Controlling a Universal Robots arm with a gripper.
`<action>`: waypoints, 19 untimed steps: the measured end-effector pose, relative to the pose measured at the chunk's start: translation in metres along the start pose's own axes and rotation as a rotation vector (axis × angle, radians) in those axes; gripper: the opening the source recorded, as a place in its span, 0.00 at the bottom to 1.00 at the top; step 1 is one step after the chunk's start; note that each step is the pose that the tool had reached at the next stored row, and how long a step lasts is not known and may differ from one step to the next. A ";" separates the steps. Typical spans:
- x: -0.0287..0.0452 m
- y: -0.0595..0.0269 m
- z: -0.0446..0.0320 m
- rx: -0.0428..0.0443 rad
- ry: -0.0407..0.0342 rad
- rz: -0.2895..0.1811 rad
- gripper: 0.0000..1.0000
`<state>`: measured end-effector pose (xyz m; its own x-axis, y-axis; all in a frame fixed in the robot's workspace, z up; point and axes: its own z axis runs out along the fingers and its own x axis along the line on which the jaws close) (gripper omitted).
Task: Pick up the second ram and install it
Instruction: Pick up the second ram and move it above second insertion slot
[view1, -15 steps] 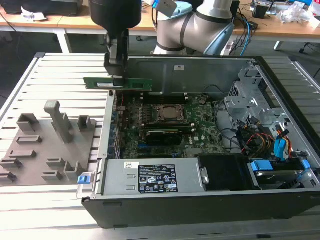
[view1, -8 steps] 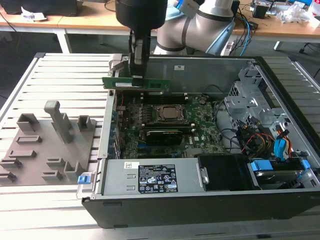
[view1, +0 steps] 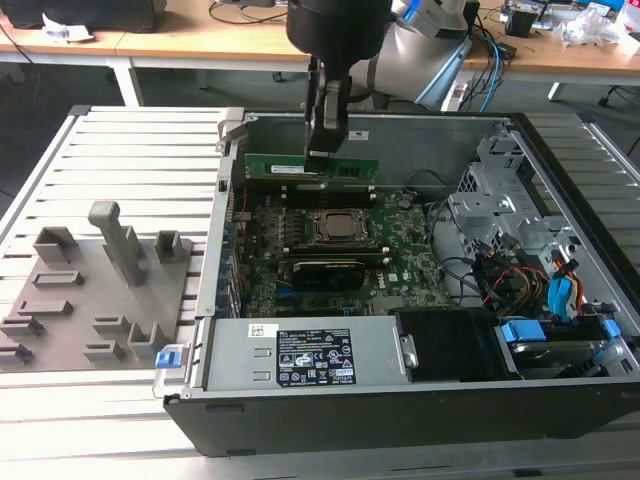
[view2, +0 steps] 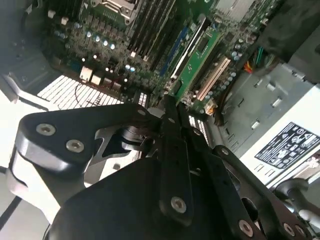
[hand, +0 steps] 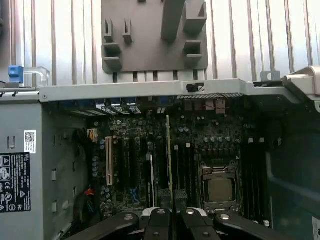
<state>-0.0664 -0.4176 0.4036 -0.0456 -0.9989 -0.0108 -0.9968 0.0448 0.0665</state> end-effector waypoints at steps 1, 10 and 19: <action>-0.0003 -0.0060 -0.0004 -0.0006 0.0000 0.000 0.14; -0.0017 -0.0369 0.0022 -0.0042 -0.0038 0.038 0.14; -0.0100 -0.0592 0.0106 -0.0079 -0.0477 0.029 0.14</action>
<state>-0.0076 -0.4102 0.3892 -0.0781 -0.9954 -0.0563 -0.9944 0.0737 0.0753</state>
